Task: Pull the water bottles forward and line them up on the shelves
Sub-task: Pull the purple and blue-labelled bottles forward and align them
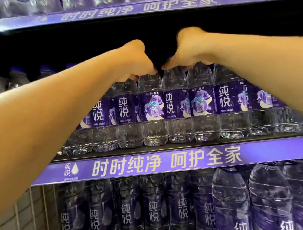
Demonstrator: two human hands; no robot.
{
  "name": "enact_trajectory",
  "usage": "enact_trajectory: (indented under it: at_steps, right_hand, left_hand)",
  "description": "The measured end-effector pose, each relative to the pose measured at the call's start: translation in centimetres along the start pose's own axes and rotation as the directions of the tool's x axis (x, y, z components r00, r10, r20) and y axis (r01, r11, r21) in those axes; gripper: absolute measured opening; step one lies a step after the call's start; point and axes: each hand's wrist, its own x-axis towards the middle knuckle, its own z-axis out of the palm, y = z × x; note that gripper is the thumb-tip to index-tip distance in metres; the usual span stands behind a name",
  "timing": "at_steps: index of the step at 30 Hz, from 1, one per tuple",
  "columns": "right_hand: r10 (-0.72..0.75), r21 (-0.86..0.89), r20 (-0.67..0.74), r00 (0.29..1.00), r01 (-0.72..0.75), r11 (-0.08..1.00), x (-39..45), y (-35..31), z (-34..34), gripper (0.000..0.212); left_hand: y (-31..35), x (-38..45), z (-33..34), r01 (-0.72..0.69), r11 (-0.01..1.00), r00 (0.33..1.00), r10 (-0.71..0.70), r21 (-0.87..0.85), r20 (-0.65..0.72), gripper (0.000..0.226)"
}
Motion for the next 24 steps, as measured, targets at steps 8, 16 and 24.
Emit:
enact_trajectory:
  at_steps: [8, 16, 24]
  right_hand:
    - [0.048, 0.083, 0.172, 0.984, -0.063, 0.995, 0.1, -0.6, -0.9, 0.05]
    - [-0.001, 0.008, 0.073, 0.997, 0.0, 1.0, 0.0, -0.4, 0.0, 0.056]
    - [0.031, 0.056, 0.16, 0.987, -0.04, 0.998, 0.7, -0.5, -0.2, 0.054]
  left_hand:
    - [-0.1, 0.3, 0.0, -0.094, 0.949, 0.969, 0.157, 0.299, -0.193, 0.067]
    - [-0.7, 1.4, 0.2, -0.089, 0.985, 0.989, 0.105, 0.147, -0.104, 0.028]
    - [-0.4, 1.1, 0.5, -0.168, 0.936, 0.943, 0.244, 0.308, -0.227, 0.053]
